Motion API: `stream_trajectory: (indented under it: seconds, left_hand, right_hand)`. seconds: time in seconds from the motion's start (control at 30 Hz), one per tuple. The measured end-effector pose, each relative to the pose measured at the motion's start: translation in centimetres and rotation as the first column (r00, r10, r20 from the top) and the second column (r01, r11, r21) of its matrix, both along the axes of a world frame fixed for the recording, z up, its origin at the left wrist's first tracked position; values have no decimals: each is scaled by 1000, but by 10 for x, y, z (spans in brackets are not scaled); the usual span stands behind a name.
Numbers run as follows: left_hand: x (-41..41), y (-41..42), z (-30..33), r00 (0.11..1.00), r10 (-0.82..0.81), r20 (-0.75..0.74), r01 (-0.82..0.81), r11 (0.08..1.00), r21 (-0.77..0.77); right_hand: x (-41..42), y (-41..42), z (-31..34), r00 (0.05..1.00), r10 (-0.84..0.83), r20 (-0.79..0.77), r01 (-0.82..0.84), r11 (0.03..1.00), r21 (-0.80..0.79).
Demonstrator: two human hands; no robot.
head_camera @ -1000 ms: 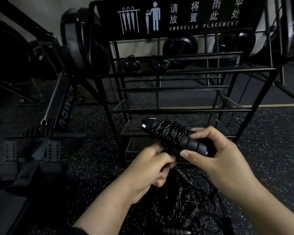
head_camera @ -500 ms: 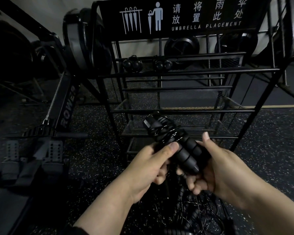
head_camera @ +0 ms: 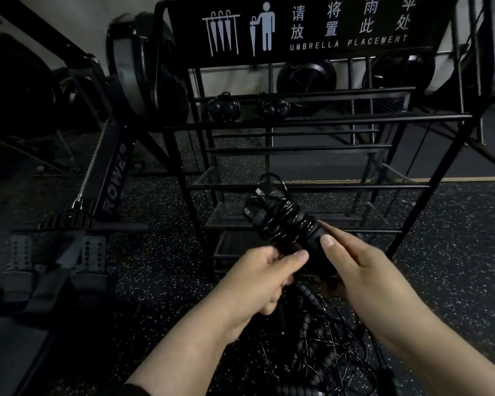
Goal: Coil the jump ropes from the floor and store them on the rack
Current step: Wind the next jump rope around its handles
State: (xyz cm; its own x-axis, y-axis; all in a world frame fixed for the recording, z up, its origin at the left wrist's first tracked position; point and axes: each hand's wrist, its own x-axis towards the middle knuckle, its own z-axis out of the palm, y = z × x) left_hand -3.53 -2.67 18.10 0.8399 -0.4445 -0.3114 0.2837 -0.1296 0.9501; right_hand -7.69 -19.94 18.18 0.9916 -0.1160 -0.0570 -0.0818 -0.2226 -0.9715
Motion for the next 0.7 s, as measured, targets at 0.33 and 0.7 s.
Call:
stream_trajectory:
  seconds: [0.33,0.7]
  left_hand:
    - [-5,-10,-6,980,106,-169,-135,977,-167]
    - [-3,0,-1,1000,-19,-15,16,987,-162]
  right_hand:
    - [2,12,-11,998,41,43,-19,905,-424]
    - [2,-5,-8,957,254,-139,-190,912,363]
